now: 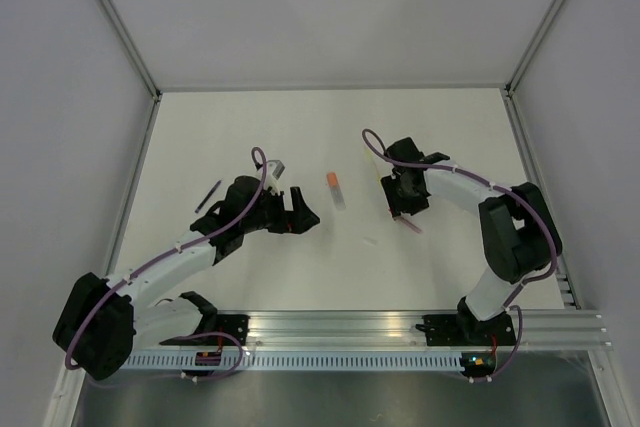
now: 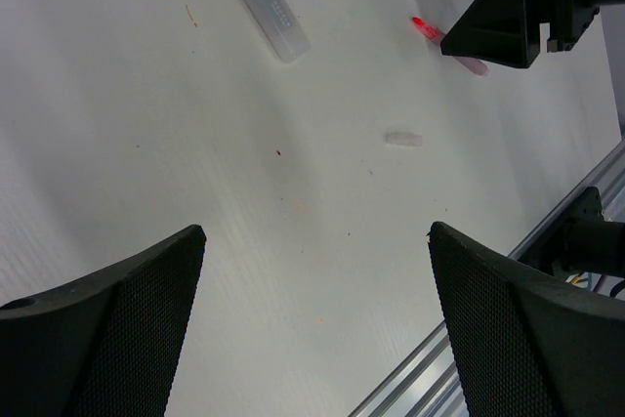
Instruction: Insert the pens into the pen caps
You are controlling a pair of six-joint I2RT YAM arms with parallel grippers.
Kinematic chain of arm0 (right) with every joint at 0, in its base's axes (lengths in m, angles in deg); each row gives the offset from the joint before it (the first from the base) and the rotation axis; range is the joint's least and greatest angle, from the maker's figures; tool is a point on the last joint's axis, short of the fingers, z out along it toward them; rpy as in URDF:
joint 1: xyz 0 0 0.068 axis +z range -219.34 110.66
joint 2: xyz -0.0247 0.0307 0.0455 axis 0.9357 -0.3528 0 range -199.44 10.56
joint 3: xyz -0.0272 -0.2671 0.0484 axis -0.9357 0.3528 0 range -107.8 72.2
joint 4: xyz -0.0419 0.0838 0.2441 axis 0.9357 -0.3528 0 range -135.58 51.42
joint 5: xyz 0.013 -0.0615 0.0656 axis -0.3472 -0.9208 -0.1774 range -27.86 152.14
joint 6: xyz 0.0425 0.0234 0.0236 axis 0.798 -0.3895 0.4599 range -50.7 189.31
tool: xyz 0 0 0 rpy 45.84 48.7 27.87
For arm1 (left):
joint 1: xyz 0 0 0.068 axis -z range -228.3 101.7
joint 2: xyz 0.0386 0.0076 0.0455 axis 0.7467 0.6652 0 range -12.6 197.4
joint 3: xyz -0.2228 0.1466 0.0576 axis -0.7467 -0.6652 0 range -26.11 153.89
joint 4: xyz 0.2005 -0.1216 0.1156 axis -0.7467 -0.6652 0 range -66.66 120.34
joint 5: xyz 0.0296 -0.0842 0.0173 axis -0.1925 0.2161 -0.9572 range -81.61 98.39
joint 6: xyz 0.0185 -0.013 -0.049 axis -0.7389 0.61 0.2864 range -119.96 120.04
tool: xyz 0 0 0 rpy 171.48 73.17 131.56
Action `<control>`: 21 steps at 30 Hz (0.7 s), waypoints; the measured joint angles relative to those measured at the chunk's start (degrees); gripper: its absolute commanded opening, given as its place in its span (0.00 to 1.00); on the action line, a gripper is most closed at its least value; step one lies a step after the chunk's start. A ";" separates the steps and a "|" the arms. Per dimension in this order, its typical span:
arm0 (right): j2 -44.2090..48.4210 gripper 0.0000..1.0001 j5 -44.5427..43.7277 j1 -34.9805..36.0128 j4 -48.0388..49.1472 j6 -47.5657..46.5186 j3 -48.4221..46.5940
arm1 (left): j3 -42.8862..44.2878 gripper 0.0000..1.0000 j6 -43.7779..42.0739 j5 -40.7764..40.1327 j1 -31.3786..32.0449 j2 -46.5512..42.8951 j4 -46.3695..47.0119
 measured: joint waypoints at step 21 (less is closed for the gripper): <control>-3.39 0.00 1.66 0.00 -0.61 0.79 0.61 | -2.14 0.99 -0.44 -4.46 -0.02 -6.34 -0.11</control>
